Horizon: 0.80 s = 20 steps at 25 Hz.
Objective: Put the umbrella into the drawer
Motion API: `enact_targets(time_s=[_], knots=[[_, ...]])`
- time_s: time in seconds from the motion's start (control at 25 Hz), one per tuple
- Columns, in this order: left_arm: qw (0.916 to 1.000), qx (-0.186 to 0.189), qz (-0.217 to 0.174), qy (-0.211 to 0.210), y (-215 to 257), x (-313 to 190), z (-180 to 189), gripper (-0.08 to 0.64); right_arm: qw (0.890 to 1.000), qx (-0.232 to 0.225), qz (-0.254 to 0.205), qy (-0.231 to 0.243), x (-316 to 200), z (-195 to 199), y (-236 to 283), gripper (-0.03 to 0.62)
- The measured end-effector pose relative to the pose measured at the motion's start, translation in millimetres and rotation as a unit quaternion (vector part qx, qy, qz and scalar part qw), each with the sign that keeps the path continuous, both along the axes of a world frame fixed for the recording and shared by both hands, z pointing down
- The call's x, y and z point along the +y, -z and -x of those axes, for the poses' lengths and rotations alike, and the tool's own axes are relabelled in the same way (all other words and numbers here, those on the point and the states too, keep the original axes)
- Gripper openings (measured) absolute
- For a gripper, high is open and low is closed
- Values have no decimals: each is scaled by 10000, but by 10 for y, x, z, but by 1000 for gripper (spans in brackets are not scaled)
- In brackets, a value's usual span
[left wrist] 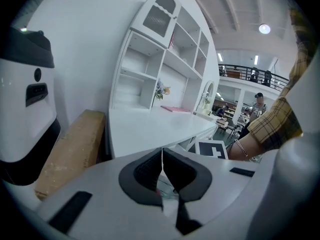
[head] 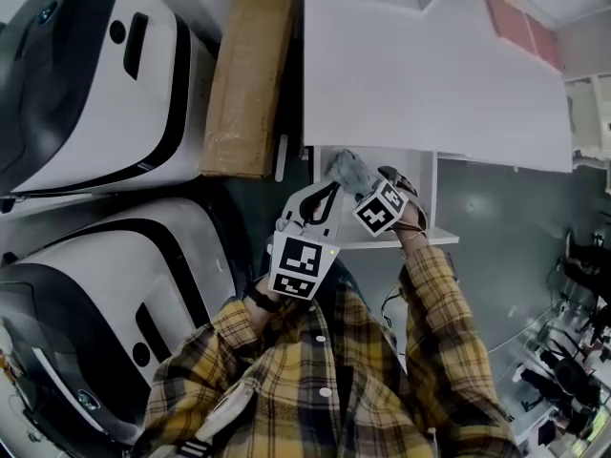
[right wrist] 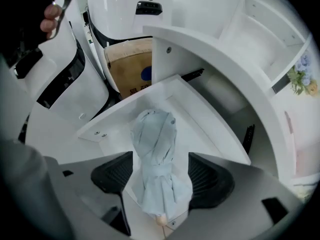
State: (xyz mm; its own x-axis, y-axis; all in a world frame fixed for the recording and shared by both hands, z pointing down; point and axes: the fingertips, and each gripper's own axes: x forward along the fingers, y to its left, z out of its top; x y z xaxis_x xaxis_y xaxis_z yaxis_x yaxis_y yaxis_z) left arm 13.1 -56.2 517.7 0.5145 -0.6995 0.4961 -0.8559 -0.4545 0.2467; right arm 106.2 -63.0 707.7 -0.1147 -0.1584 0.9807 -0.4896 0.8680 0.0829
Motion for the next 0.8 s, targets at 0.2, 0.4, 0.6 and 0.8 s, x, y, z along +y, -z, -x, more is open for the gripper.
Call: enact_targets(time_s=[0.2, 0.4, 0.6, 0.8], knots=[[9997, -24, -232, -85, 210, -10, -18, 26, 9995, -104, -304, 32, -72, 98, 290, 334], [9988, -17, -479, -100, 438, -62, 0, 26, 9970, -196, -698, 270, -143, 221, 617, 334], [9975, -16, -704, -100, 636, -105, 63, 26, 9927, -494, -1051, 314, -133, 407, 974, 334], [9959, -26, -905, -74, 839, -139, 138, 26, 9847, -1129, -1303, 261, -49, 652, 1466, 334]])
